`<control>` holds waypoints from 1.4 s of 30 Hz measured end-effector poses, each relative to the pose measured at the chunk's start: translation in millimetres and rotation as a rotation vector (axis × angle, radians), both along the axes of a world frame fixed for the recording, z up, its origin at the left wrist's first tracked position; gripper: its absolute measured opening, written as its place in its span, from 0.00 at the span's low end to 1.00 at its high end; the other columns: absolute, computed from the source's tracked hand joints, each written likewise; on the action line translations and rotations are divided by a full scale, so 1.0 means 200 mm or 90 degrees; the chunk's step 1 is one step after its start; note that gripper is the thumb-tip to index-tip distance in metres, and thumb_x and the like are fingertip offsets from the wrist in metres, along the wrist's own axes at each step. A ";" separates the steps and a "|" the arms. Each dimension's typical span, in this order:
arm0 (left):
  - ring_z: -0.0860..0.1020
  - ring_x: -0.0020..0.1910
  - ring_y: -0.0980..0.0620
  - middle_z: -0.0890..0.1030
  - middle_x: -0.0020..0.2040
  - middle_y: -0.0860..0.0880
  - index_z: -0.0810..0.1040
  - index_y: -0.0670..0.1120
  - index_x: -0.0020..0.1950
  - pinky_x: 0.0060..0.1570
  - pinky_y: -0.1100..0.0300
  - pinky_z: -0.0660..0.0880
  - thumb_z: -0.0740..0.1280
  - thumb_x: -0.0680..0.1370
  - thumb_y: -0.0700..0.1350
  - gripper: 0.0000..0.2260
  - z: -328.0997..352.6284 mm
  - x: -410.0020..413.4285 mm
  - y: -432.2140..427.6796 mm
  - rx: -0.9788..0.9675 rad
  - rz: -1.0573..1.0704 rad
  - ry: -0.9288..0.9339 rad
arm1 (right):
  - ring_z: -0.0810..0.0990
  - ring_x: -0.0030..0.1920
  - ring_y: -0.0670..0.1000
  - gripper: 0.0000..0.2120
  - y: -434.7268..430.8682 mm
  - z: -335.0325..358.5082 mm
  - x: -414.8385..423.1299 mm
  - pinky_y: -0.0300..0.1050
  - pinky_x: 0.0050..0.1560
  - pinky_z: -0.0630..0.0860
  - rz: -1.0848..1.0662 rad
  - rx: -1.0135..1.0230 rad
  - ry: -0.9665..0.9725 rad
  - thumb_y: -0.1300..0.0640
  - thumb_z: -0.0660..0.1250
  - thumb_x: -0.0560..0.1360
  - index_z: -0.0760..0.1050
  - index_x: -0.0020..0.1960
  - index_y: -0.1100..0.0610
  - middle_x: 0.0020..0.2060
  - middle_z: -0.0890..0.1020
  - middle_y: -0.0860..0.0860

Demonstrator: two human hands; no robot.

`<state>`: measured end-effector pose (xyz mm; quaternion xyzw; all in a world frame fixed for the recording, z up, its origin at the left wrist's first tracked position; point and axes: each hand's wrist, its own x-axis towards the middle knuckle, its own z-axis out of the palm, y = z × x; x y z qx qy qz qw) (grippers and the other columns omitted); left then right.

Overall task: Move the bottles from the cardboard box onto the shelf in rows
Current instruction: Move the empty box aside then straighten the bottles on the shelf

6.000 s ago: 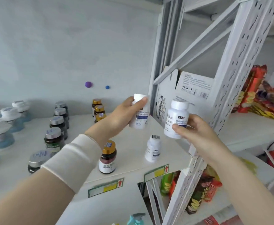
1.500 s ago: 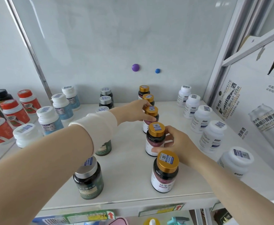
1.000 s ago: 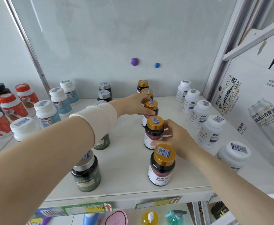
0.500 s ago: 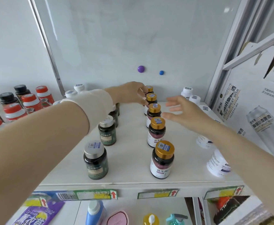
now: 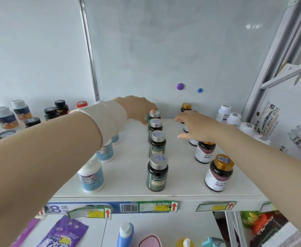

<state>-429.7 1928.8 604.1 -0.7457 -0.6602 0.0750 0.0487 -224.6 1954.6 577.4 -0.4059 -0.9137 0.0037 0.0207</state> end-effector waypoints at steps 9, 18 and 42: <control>0.74 0.62 0.45 0.74 0.65 0.47 0.67 0.48 0.69 0.62 0.48 0.71 0.69 0.74 0.49 0.25 -0.18 -0.12 0.07 0.005 -0.048 -0.160 | 0.72 0.63 0.49 0.30 -0.10 -0.20 -0.10 0.40 0.60 0.68 -0.100 -0.122 0.149 0.50 0.70 0.72 0.63 0.70 0.54 0.65 0.71 0.51; 0.73 0.63 0.46 0.74 0.65 0.44 0.63 0.41 0.71 0.58 0.58 0.68 0.67 0.76 0.52 0.28 -0.30 -0.10 0.18 -0.013 0.035 -0.408 | 0.73 0.56 0.45 0.34 -0.09 -0.38 -0.21 0.40 0.53 0.68 -0.160 -0.222 0.352 0.46 0.73 0.68 0.64 0.69 0.53 0.65 0.73 0.47; 0.74 0.48 0.50 0.73 0.51 0.49 0.69 0.43 0.64 0.53 0.57 0.71 0.69 0.75 0.50 0.22 -0.34 -0.07 0.28 -0.085 0.007 -0.408 | 0.77 0.47 0.44 0.23 -0.07 -0.52 -0.21 0.31 0.44 0.71 -0.159 -0.318 0.584 0.55 0.77 0.65 0.69 0.54 0.47 0.47 0.77 0.42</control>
